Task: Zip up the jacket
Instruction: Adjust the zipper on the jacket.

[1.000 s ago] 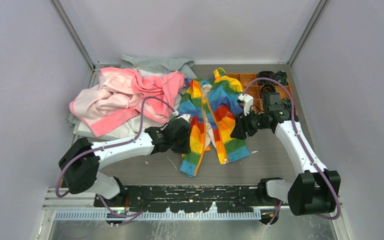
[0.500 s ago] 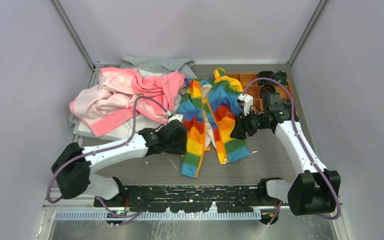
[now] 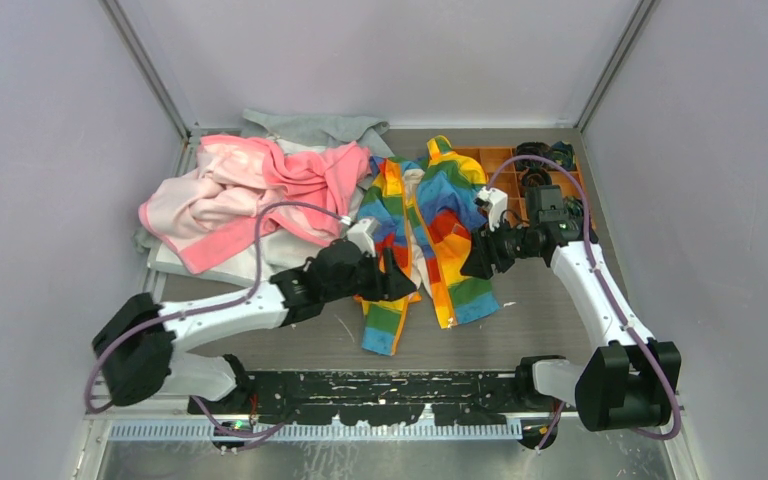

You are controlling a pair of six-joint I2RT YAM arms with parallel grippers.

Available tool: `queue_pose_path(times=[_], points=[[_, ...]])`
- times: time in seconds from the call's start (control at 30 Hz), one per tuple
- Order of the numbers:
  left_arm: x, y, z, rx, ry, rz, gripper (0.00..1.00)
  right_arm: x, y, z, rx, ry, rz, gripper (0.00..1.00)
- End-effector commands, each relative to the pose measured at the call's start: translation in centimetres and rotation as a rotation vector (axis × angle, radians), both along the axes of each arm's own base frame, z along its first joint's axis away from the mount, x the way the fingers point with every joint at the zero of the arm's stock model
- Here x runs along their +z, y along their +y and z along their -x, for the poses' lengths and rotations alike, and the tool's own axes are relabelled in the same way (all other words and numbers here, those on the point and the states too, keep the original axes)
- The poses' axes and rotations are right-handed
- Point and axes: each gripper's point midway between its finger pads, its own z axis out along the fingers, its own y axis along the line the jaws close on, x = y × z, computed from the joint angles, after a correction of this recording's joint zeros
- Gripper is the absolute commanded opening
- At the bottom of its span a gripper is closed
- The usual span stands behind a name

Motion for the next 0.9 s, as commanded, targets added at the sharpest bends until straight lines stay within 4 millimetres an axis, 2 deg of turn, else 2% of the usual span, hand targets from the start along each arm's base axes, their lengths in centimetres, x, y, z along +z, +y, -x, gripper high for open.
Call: queue_pose_path(times=[0.0,0.07,0.17,0.27,0.4,0.53,0.6,0.7,0.87], points=[[4.4,-7.3,0.6,-0.122,-0.035,0.235,0.58,2.1,-0.8,-1.9,-0.061,-0.084,0.002,0.57],[2.8,-8.6,-0.1,-0.098,-0.007,0.199,0.55,2.2,-1.3,-2.3,-0.101,-0.085,-0.001,0.57],[-0.3,-9.1,-1.6,-0.024,0.028,0.132,0.55,2.6,-2.3,-2.9,-0.161,-0.094,-0.013,0.58],[-1.5,-9.7,-2.9,0.023,0.034,0.112,0.54,2.9,-2.6,-2.9,-0.178,-0.104,-0.025,0.58],[-3.9,-11.1,-3.8,0.064,0.11,0.05,0.47,3.0,-2.6,-3.0,-0.177,-0.106,-0.028,0.58],[-6.2,-11.5,-4.2,0.085,0.159,-0.033,0.48,3.0,-2.6,-2.9,-0.177,-0.106,-0.027,0.58],[-6.7,-11.3,-4.8,0.11,0.14,-0.065,0.49,3.0,-2.5,-2.9,-0.175,-0.106,-0.03,0.58],[-8.5,-9.3,-5.3,0.162,0.135,-0.218,0.55,3.0,-2.5,-2.8,-0.173,-0.102,-0.035,0.58],[-8.6,-8.8,-5.3,0.169,0.108,-0.252,0.62,3.0,-2.3,-2.7,-0.165,-0.099,-0.043,0.59]])
